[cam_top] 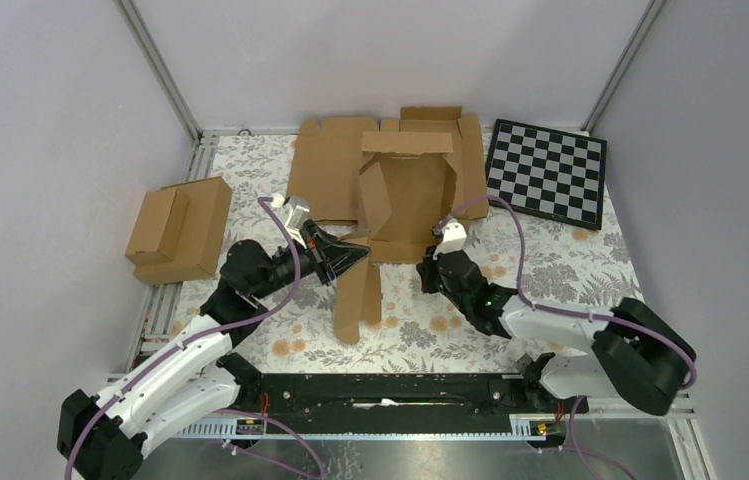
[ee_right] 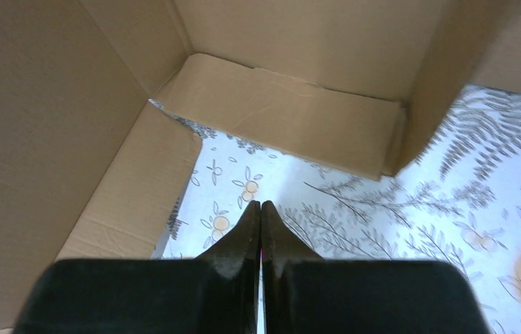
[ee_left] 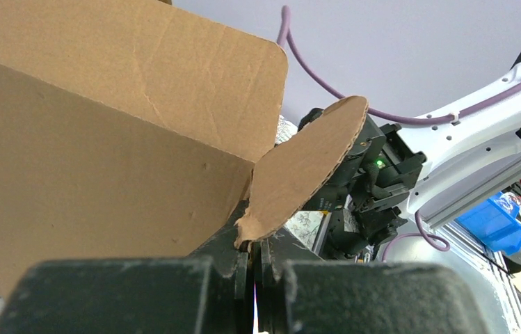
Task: Fold the paper box
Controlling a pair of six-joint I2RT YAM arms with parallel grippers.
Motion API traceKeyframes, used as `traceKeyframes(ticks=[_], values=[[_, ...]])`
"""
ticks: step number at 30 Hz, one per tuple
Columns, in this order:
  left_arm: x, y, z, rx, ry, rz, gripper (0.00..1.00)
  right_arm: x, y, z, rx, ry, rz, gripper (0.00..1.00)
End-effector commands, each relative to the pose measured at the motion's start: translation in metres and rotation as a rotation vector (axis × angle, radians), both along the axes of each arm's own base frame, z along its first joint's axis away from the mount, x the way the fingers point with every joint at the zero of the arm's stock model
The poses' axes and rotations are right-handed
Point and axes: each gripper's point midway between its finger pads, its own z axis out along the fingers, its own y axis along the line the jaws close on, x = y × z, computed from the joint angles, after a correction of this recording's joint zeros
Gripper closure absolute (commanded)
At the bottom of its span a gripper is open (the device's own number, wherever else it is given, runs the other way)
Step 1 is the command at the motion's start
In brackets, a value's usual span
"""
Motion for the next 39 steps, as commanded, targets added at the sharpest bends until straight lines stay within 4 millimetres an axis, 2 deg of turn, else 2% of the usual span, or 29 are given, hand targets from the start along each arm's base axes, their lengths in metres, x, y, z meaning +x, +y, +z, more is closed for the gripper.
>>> traceKeyframes(ticks=[1,4,8,9,13,16,19,21,23,24,27,28,29,32,34,37,39], values=[[-0.001,0.002,-0.002,0.01,0.006,0.008,1.0,0.023,0.042,0.03,0.061,-0.102,0.096,1.0],[0.0,0.003,-0.003,0.018,0.007,0.014,1.0,0.041,0.061,0.029,0.043,-0.128,0.113,1.0],[-0.002,0.002,-0.003,0.014,0.015,0.004,1.0,0.067,0.075,0.007,-0.004,-0.133,0.07,1.0],[-0.003,0.001,-0.003,0.014,0.019,0.001,1.0,0.073,0.079,0.009,-0.005,-0.149,0.062,1.0],[-0.003,0.002,-0.004,0.014,0.024,0.004,1.0,0.094,0.082,-0.026,-0.083,-0.139,0.001,1.0],[-0.003,0.002,-0.005,0.017,0.031,0.002,1.0,0.096,0.073,-0.058,-0.158,-0.116,-0.019,1.0],[-0.004,0.002,-0.006,0.019,0.035,0.0,1.0,0.085,0.06,-0.09,-0.206,-0.062,-0.021,1.0],[-0.003,0.002,-0.007,0.02,0.035,0.002,1.0,0.078,0.057,-0.099,-0.217,-0.037,-0.004,1.0],[-0.003,0.002,-0.008,0.021,0.035,0.002,1.0,0.074,0.053,-0.09,-0.206,-0.044,-0.003,1.0],[-0.004,0.002,-0.008,0.022,0.035,0.0,1.0,0.074,0.055,-0.078,-0.189,-0.061,0.007,1.0],[-0.004,0.003,-0.006,0.018,0.03,0.005,1.0,0.073,0.068,-0.027,-0.139,-0.115,0.073,1.0],[-0.005,0.004,-0.006,0.015,0.029,0.008,1.0,0.071,0.071,-0.009,-0.129,-0.128,0.101,0.96],[-0.005,0.005,-0.005,0.012,0.03,0.012,1.0,0.067,0.072,0.004,-0.13,-0.131,0.127,0.88],[-0.004,0.008,-0.006,0.011,0.042,0.03,1.0,0.055,0.071,0.051,-0.089,-0.181,0.184,0.47],[-0.004,0.01,-0.007,0.016,0.05,0.043,1.0,0.043,0.065,0.073,-0.076,-0.197,0.215,0.29],[-0.002,0.014,-0.009,0.037,0.062,0.07,1.0,0.03,0.048,0.102,-0.074,-0.204,0.218,0.19],[-0.001,0.017,-0.009,0.047,0.068,0.088,1.0,0.028,0.026,0.122,-0.078,-0.206,0.175,0.16]])
